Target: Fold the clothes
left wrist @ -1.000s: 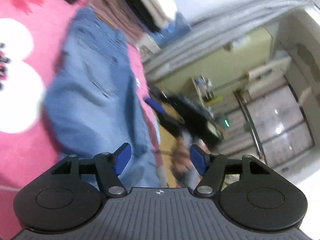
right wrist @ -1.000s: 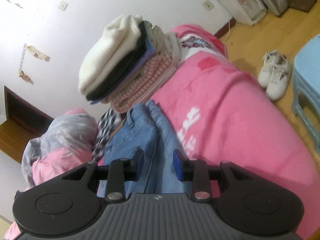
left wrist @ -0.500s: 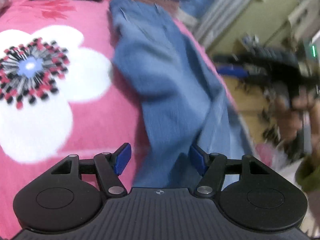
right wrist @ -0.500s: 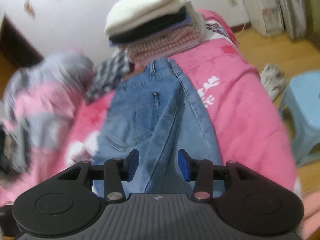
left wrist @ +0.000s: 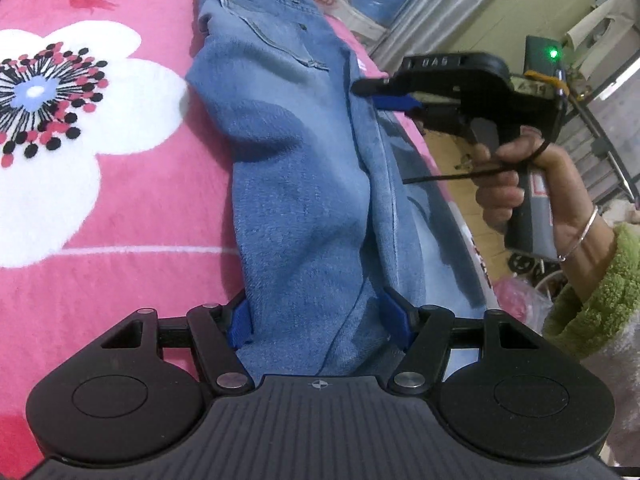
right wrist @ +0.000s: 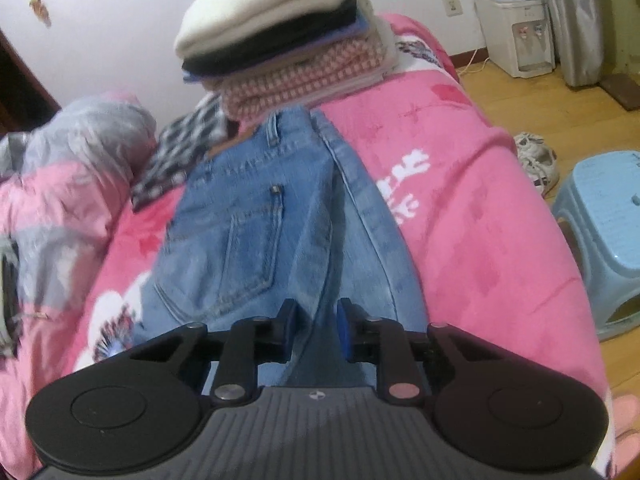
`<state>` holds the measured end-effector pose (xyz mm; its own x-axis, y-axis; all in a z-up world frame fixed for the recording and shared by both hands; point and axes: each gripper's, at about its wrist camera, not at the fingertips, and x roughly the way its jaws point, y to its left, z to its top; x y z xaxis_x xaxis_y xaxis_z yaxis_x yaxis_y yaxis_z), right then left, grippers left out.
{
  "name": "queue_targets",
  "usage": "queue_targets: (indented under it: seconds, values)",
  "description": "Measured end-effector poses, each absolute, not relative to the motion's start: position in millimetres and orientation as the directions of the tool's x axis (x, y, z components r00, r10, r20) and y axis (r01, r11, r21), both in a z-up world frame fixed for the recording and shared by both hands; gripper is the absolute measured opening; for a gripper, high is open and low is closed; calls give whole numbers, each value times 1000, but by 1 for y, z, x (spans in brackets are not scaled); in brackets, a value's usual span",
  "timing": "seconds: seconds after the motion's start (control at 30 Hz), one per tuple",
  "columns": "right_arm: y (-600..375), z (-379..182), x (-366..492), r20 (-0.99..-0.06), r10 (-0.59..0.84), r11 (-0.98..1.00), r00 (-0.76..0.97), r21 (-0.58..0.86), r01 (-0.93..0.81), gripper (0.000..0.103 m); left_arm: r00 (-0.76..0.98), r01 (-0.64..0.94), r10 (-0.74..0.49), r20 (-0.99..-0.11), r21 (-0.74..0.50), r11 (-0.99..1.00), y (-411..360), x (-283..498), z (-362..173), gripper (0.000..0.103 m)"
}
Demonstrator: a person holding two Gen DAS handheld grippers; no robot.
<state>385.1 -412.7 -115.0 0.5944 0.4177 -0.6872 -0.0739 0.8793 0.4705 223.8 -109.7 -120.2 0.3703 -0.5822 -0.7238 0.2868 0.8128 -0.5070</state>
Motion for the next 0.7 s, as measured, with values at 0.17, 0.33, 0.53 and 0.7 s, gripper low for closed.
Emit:
queue_targets:
  seconds: [0.17, 0.33, 0.53, 0.7]
  values:
    - [-410, -113, 397, -694, 404, 884, 596, 463, -61, 44, 375, 288, -576, -727, -499, 817, -112, 221, -121, 65]
    - [-406, -118, 406, -708, 362, 909, 607, 411, -63, 42, 379, 289, -564, -733, -486, 825, -120, 219, -121, 65]
    - [-420, -123, 420, -682, 368, 880, 632, 475, 0, 41, 381, 287, -556, -739, -477, 831, -121, 212, -119, 65]
    - [-412, -126, 427, -694, 359, 899, 624, 437, -30, 24, 384, 280, -557, -737, -482, 830, -121, 211, -119, 65]
